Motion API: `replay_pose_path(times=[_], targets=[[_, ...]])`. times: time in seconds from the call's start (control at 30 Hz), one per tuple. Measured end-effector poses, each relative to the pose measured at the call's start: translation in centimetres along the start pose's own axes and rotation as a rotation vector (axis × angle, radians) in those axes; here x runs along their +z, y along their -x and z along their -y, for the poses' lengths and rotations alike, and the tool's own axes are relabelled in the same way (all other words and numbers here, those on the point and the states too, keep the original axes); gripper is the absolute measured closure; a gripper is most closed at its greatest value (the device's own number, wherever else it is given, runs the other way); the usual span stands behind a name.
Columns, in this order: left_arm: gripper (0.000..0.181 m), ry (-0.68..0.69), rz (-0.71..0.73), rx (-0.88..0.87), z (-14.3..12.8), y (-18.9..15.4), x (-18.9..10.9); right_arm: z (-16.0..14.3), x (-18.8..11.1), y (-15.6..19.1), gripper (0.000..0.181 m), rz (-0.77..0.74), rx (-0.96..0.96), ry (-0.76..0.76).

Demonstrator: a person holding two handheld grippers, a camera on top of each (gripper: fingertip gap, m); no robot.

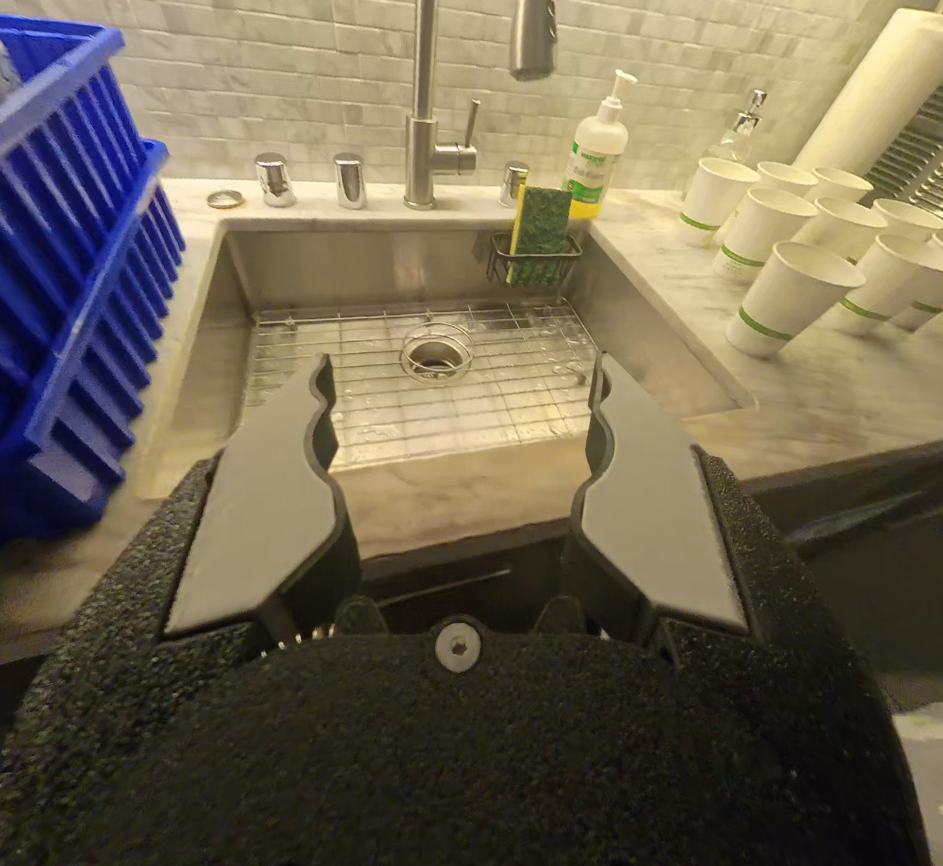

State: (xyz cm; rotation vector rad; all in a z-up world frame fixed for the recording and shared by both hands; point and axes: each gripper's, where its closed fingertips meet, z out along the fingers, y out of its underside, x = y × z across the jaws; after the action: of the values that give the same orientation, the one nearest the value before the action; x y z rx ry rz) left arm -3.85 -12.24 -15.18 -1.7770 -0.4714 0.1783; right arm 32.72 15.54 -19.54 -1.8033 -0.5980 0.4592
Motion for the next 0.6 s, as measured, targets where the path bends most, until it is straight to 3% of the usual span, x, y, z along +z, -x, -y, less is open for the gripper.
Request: replay_pose_path(times=[0.23, 0.6], targets=[[0.082, -0.023, -0.018, 0.011, -1.3, -1.6, -0.5, -2.7, 0.2, 0.5, 0.071, -0.007, 0.006, 0.017], [0.081, -0.023, -0.033, 0.030, -1.3, 0.2, 0.6, -2.7, 1.4, 1.8, 0.070, -0.014, 0.008, 0.028]])
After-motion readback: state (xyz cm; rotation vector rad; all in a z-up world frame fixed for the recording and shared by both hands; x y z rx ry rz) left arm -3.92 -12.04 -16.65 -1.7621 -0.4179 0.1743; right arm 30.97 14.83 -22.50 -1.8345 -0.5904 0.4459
